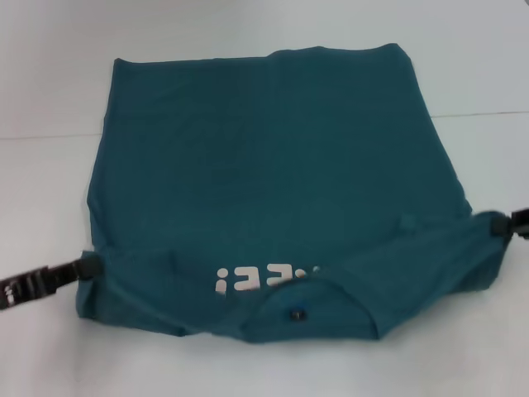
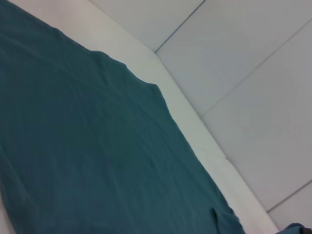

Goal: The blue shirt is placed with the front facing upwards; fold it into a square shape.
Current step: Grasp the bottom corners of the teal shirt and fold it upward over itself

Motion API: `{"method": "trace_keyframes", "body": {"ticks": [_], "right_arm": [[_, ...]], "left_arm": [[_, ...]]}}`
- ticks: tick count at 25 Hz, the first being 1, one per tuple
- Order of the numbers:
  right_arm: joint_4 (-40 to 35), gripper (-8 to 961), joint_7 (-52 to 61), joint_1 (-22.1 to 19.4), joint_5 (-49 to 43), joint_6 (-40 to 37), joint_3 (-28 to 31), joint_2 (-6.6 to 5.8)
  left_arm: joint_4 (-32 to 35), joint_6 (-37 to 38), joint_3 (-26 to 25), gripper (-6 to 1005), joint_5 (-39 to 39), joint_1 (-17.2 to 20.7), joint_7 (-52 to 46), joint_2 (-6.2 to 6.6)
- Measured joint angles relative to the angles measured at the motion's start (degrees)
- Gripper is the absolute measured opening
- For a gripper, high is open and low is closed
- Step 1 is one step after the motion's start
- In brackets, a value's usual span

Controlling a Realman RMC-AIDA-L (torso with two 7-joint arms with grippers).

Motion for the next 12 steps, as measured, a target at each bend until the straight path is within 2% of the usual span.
{"method": "trace_keyframes", "body": {"ticks": [4, 12], "right_arm": [[2.75, 26, -0.03, 1.35, 2.77, 3.44, -0.38, -0.9], [3.1, 26, 0.17, 2.73, 5.06, 5.88, 0.05, -1.04]], "left_arm": [[-3.32, -2.93, 0.1, 31, -0.08, -2.69, 1.21, 1.15], [-6.9, -8.71, -0.07, 31, -0.17, -6.9, 2.21, 2.4]]}}
